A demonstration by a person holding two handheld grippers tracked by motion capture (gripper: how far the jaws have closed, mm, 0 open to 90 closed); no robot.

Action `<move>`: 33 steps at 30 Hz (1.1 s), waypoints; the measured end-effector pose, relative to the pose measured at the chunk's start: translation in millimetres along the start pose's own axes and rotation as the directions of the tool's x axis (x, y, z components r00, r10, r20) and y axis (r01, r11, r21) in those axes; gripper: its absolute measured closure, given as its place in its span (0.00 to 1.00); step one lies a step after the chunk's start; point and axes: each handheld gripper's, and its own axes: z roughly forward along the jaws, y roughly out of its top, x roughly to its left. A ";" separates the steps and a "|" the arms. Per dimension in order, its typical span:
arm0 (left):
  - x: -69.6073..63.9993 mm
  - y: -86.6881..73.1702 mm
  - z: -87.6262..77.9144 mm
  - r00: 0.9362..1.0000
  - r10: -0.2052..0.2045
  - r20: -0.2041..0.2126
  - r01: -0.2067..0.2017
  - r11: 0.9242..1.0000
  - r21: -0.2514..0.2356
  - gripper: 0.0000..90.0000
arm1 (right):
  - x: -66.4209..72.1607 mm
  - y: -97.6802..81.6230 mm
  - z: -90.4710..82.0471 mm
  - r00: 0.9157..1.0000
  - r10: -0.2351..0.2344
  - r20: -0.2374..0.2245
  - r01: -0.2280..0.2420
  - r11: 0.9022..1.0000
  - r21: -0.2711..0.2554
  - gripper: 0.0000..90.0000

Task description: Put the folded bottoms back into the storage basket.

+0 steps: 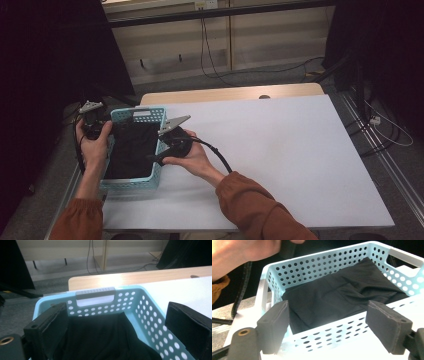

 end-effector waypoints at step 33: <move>-56.8 -36.6 -51.4 0.994 0.069 0.087 -0.065 0.996 -0.054 0.07 | -5.4 -26.1 -36.3 0.978 0.049 0.200 -0.045 0.999 -0.023 0.05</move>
